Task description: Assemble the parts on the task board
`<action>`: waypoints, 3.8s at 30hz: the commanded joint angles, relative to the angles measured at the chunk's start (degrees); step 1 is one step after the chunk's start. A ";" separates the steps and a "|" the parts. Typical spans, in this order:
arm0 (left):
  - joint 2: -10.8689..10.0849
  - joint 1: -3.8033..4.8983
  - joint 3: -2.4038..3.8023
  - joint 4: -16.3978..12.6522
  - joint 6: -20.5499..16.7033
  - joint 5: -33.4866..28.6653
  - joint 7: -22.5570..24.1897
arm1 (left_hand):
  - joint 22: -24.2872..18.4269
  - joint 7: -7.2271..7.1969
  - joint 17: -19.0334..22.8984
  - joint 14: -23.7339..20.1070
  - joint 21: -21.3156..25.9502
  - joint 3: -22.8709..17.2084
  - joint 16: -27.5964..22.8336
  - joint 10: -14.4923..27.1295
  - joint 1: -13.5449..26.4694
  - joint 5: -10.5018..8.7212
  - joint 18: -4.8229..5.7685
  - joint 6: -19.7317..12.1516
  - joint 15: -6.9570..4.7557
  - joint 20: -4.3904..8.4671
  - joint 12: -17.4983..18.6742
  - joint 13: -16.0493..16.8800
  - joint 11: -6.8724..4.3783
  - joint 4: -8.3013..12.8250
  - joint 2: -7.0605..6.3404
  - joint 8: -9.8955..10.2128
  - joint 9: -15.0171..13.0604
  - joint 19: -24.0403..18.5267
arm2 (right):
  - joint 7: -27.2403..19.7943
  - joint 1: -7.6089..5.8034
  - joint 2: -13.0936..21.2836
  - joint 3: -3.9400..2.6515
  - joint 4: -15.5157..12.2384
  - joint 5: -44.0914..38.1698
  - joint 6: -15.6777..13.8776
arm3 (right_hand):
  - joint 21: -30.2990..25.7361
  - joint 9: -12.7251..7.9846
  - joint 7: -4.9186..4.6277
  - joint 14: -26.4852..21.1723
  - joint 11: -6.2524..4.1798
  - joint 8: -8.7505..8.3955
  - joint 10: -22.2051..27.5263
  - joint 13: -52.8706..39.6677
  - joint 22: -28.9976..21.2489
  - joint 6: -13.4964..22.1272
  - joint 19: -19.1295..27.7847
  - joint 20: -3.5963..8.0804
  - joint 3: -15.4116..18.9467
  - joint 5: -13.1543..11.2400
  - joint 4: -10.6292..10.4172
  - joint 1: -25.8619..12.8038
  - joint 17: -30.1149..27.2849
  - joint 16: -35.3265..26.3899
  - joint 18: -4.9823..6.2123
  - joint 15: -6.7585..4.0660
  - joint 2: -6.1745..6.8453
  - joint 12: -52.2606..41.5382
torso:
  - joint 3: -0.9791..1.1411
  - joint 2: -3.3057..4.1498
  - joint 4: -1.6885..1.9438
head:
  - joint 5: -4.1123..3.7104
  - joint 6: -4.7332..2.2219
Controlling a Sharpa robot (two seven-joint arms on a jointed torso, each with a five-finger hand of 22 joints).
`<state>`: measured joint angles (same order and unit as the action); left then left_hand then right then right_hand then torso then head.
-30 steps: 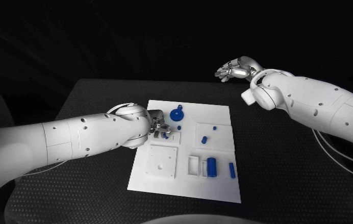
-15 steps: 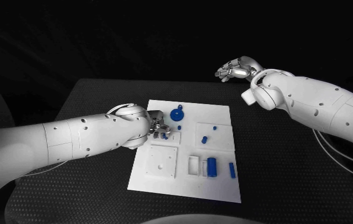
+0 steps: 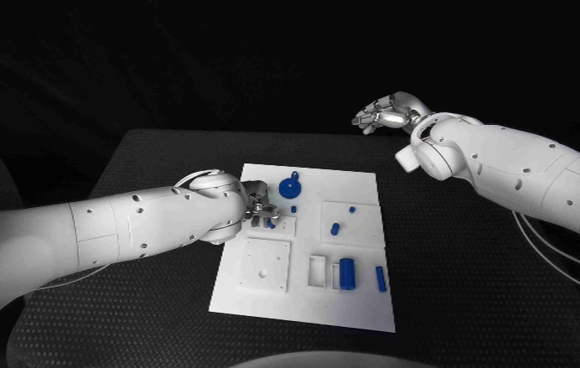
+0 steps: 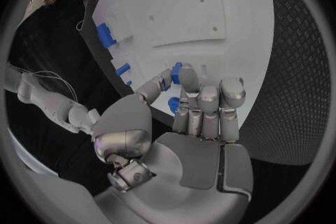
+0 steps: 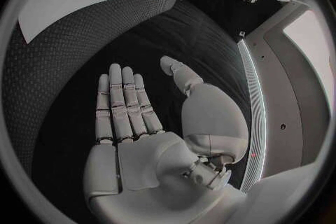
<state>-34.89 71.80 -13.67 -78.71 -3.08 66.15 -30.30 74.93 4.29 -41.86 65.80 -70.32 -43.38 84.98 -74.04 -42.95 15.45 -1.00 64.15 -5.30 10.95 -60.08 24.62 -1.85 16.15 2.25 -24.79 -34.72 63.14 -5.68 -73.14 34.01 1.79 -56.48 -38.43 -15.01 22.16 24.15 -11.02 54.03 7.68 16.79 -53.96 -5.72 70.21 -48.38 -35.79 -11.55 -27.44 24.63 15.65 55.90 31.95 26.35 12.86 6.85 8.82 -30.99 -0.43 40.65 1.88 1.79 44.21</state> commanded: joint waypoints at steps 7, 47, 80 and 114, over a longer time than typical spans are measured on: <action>-0.44 -0.33 -0.09 -0.90 -1.12 0.72 0.79 | 0.59 -4.53 -0.27 6.73 -0.34 -2.40 -0.29 -4.82 -0.30 -0.14 -6.96 6.07 -7.10 4.52 0.15 0.24 -4.57 -1.29 0.27 0.23 0.03 -0.61 | -0.35 -0.01 0.00 -0.01 0.03 -0.25 0.74 | -0.41 -0.09 0.07 -0.46 -0.05 0.35 -0.28 0.16 0.14 0.34 0.37 -0.05 0.35 0.22 -0.17 0.38 0.10 -0.46 -1.12 0.05 -0.24 0.30 | -0.01 -0.01 0.03 | -0.11 0.05; -2.04 -1.14 -0.09 -3.18 -6.88 2.66 1.90 | 0.42 -4.58 -0.78 7.08 -0.38 -3.53 -0.64 -5.22 0.53 -1.30 -7.03 6.34 -7.11 4.50 0.75 0.62 -4.61 -1.91 0.22 0.44 0.08 -0.71 | -0.31 0.00 0.17 0.00 0.03 -0.18 0.73 | -0.79 -0.19 0.08 -0.73 -0.05 0.40 -0.32 0.42 0.34 0.32 0.61 -0.07 0.41 0.30 -0.26 0.33 0.26 -0.74 -1.19 0.15 -0.32 0.31 | 0.03 -0.03 0.06 | -0.30 0.23; -2.36 -2.43 -0.09 -3.25 -10.74 5.38 3.14 | 0.34 -4.53 -1.08 7.13 -0.36 -3.89 -0.84 -5.31 0.10 -2.57 -7.05 6.25 -7.07 4.49 1.10 0.78 -4.57 -2.44 -0.31 0.68 0.10 -0.85 | -0.35 0.00 0.40 0.01 -0.09 -0.10 0.73 | -1.02 -0.25 0.09 -0.87 -0.05 0.44 -0.34 0.60 0.48 0.30 0.73 -0.09 0.48 0.27 -0.34 0.27 0.38 -0.90 -1.25 0.21 -0.33 0.32 | -0.05 -0.03 0.07 | -0.51 0.43; -2.19 -3.22 -0.09 -2.60 -11.09 4.14 3.95 | 0.20 -4.57 -1.21 7.34 -0.34 -4.09 -1.06 -5.54 -0.22 -2.45 -7.11 6.40 -7.11 4.52 1.34 0.87 -4.61 -2.83 -0.66 0.71 0.06 -0.70 | -0.29 0.00 0.44 0.01 -0.02 0.27 0.77 | -1.21 -0.31 0.10 -0.90 -0.05 0.48 -0.37 0.76 0.64 0.29 0.74 -0.09 0.54 0.32 -0.44 0.19 0.52 -1.00 -1.25 0.22 -0.38 0.31 | -0.01 0.04 -0.01 | -0.48 0.56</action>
<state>-37.24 68.81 -13.71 -81.27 -14.83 70.84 -26.78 74.92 3.97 -43.00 66.68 -70.54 -44.22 84.31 -75.96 -42.45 13.02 -0.96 66.10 -5.79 10.64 -58.96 25.41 -2.48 16.48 1.58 -23.91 -34.60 62.82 -5.67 -73.14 34.48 1.82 -56.46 -38.29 -14.92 21.28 23.90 -11.02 53.49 7.68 16.96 -53.96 -5.04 70.78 -48.38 -35.40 -11.54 -27.13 24.63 15.33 55.90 32.41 25.68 12.38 6.98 8.82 -30.99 -0.42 40.63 1.88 1.37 44.73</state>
